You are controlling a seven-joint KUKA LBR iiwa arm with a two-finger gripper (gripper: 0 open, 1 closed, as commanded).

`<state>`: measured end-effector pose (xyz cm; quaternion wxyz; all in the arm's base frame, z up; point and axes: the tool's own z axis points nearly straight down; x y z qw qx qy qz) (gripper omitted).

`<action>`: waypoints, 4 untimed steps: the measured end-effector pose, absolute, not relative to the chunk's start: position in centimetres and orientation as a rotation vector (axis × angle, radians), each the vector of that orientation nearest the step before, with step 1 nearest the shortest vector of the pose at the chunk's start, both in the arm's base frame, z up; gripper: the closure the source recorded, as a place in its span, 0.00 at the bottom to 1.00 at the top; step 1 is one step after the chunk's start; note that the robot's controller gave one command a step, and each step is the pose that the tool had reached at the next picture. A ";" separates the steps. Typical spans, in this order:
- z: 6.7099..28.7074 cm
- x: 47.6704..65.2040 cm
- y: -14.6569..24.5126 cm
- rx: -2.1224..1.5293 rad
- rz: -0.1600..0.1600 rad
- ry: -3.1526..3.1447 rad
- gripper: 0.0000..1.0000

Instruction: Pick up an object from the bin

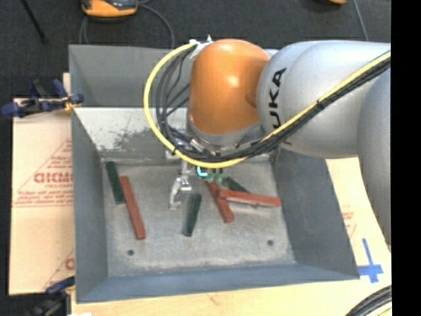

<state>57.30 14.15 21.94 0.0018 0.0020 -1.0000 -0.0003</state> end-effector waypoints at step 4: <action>8.0 56.4 7.7 0.508 -0.001 -3.096 1.00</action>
Offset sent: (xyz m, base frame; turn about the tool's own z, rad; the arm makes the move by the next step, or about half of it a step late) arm 0.0227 -0.0556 -0.0592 -0.3380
